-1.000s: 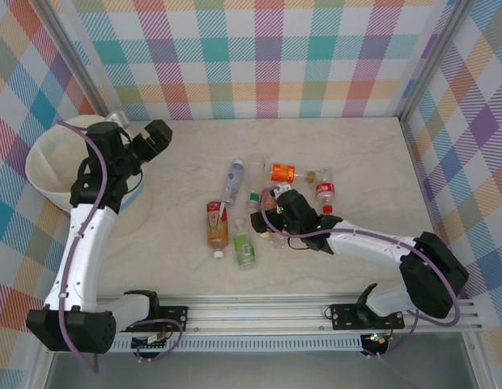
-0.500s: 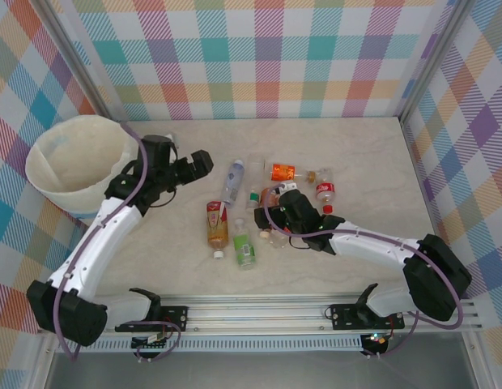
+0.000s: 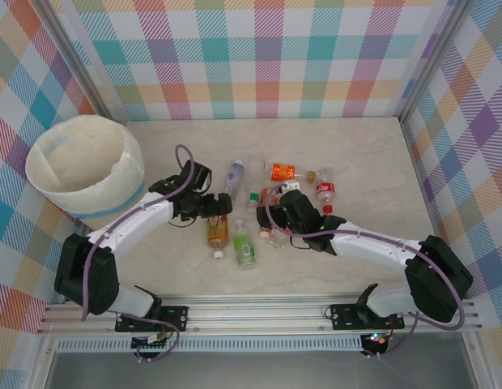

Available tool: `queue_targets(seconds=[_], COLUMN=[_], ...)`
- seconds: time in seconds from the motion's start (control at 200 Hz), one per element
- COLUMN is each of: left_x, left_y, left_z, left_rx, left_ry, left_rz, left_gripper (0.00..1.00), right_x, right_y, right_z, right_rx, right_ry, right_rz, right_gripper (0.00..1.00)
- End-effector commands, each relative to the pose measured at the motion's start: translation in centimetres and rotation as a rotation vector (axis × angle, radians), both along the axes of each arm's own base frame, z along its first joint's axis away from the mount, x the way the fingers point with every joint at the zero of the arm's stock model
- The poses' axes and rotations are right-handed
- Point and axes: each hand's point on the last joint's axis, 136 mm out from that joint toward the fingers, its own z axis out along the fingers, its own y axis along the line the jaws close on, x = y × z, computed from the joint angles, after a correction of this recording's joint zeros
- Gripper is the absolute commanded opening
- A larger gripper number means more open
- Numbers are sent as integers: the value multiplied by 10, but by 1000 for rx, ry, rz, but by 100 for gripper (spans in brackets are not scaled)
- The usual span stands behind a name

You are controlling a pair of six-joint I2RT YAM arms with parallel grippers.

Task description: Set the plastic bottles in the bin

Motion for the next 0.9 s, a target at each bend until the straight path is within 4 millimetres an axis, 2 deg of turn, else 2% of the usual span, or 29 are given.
queue_targets(seconds=[0.0, 0.065, 0.205, 0.37, 0.58, 0.72, 0.895], left_x=[-6, -8, -4, 4, 12, 13, 13], left_y=[7, 7, -11, -7, -1, -3, -4], left_z=[-20, -32, -53, -73, -93, -98, -89], left_rx=[124, 137, 62, 120, 191, 189, 173], left_ry=[18, 37, 41, 54, 61, 76, 52], left_rz=[-38, -35, -60, -51, -56, -66, -63], left_gripper=[100, 100, 100, 97, 85, 75, 61], right_x=[-3, -2, -1, -1, -2, -2, 0], right_y=[-5, -6, -5, -6, -11, -12, -12], right_z=[1, 1, 2, 2, -3, -3, 0], right_rx=[-4, -5, -10, -12, -22, -21, -18], right_ry=[-3, -5, -11, -8, -1, -2, -12], right_rz=[-16, -18, -18, -18, -45, -51, -56], right_gripper=[100, 100, 100, 100, 100, 100, 100])
